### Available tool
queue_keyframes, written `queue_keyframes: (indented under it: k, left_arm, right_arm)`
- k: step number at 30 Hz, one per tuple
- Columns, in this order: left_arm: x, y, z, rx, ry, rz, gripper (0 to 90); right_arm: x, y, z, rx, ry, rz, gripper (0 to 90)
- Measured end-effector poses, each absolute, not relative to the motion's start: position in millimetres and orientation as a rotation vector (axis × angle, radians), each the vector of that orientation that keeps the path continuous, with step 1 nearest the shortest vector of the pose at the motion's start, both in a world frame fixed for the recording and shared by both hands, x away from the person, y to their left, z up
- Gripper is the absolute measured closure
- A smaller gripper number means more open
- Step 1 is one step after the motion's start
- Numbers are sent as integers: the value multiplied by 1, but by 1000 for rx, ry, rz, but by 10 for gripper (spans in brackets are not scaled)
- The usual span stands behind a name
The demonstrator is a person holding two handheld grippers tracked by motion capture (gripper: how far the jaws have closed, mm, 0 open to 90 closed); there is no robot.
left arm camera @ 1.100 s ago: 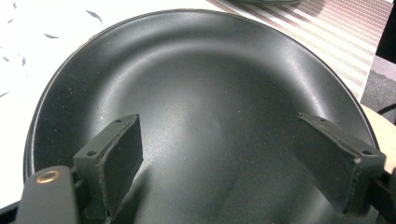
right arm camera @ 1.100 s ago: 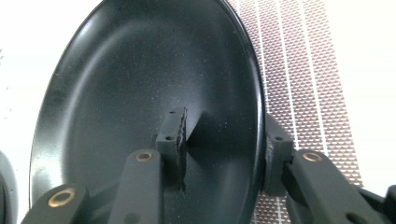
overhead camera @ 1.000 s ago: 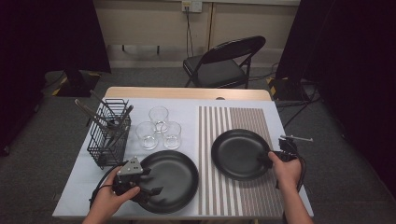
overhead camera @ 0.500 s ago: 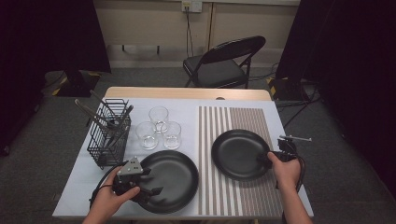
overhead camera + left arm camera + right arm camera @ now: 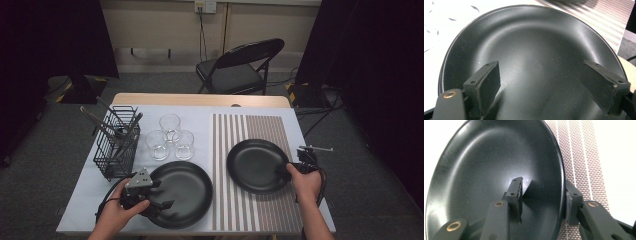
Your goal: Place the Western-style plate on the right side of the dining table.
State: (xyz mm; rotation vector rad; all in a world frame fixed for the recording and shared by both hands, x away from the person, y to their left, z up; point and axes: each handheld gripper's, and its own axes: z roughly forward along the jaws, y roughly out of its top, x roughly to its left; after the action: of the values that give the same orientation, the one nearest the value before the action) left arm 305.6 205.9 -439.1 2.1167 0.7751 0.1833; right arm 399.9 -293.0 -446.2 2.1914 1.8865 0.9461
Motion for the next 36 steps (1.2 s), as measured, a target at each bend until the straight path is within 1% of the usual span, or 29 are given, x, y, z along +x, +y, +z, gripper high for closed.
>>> queue_keyframes:
  k: [4, 6, 9, 15, 23, 36]
  left_arm:
    - [306, 206, -439, 2116, 773, 181, 161]
    - [306, 206, -439, 2118, 776, 182, 160]
    - [306, 206, -439, 2120, 770, 187, 161]
    - [305, 206, -439, 2118, 773, 184, 161]
    - [306, 206, -438, 2117, 771, 186, 161]
    - [305, 206, -438, 2112, 773, 182, 161]
  right_arm:
    - [399, -293, -447, 2188, 1888, 926, 584]
    - [399, -294, -448, 2161, 1903, 874, 610]
    - [398, -296, -449, 2153, 1906, 877, 624]
    - [398, -295, -447, 2121, 1919, 853, 630]
    - [397, -296, -445, 2102, 1912, 851, 628]
    - [395, -300, -435, 2081, 1889, 890, 595]
